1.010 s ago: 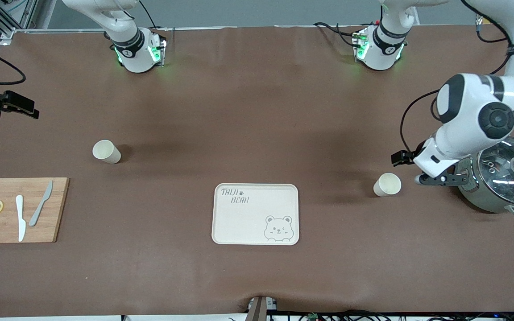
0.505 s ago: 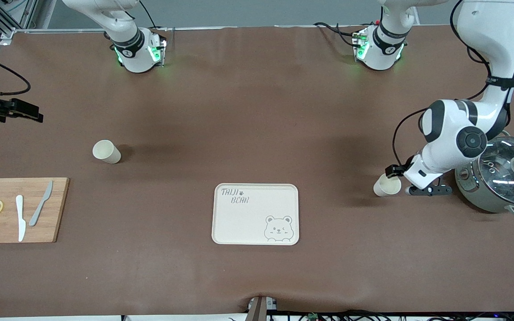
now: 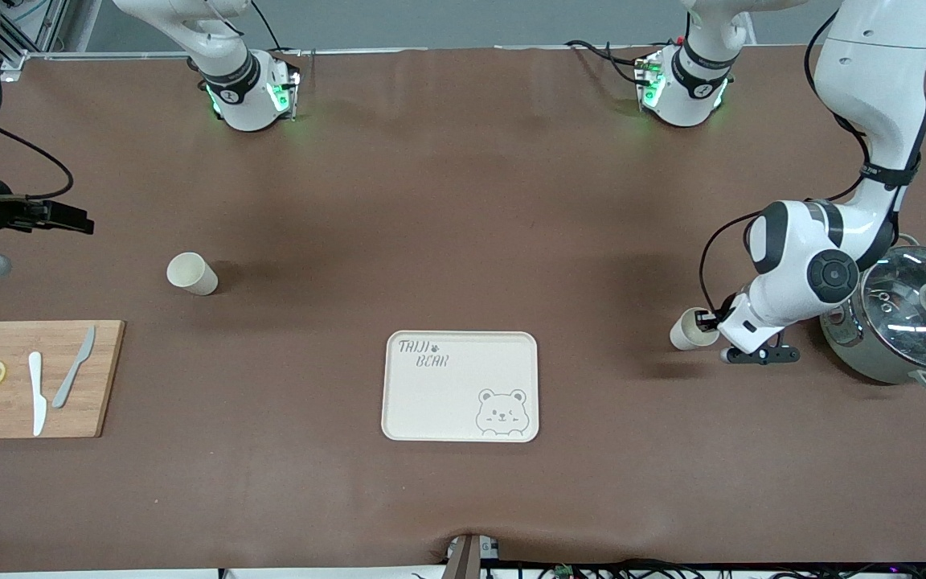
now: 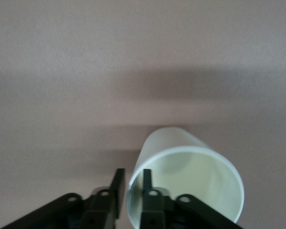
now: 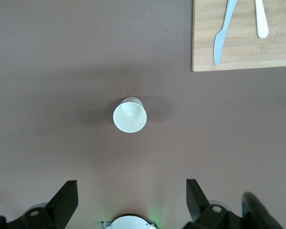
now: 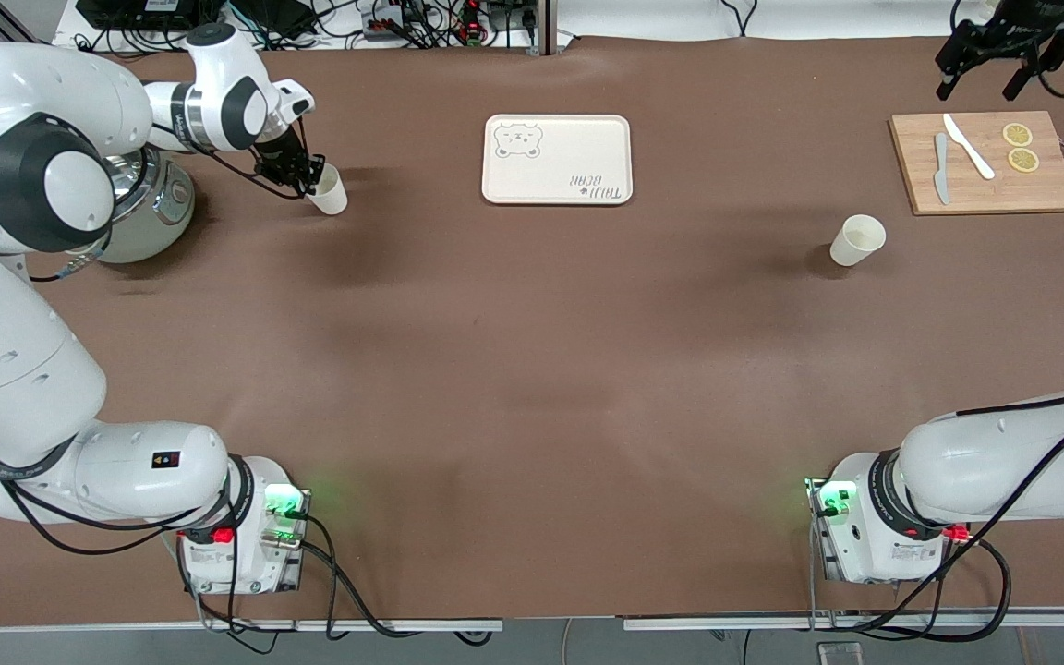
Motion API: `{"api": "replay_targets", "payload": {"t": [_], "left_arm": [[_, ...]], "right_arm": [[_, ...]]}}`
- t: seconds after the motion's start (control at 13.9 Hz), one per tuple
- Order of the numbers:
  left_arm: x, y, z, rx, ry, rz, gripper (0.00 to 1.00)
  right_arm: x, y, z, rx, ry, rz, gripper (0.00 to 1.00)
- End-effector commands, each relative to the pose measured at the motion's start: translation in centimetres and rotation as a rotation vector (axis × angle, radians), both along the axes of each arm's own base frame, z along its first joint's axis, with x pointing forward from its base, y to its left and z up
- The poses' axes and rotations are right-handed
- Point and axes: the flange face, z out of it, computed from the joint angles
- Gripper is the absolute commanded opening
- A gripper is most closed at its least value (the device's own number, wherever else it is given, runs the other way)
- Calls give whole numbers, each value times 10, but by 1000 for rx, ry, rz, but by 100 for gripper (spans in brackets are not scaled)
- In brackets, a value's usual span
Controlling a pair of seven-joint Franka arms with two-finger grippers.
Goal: Place white IKEA cup upright on tray with both arms
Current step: 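Close the left gripper on the cup while the right gripper reaches out, then carry the cup to the tray while the right gripper approaches the other cup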
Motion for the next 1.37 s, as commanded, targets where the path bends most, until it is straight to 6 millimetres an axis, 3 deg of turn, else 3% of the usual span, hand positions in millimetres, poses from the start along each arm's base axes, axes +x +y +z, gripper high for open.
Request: {"api": "replay_targets", "payload": {"t": [0.0, 0.14, 0.29, 0.51, 0.87, 1.3], "left_arm": [[17, -6, 13, 9, -27, -26, 0], [24, -13, 23, 8, -23, -40, 0], [33, -42, 43, 8, -14, -79, 0], [43, -114, 65, -7, -31, -160, 0], [67, -205, 72, -41, -101, -165, 0], [72, -303, 58, -85, -146, -157, 0]], "right_arm": [[-9, -2, -37, -2, -11, -5, 100], [-10, -3, -59, -4, -28, -5, 100], [-12, -2, -76, -6, -45, -4, 100], [-23, -9, -112, -5, -43, -18, 100], [-37, -11, -155, -8, -72, -23, 100], [-51, -9, -194, -12, -106, -19, 100]]}}
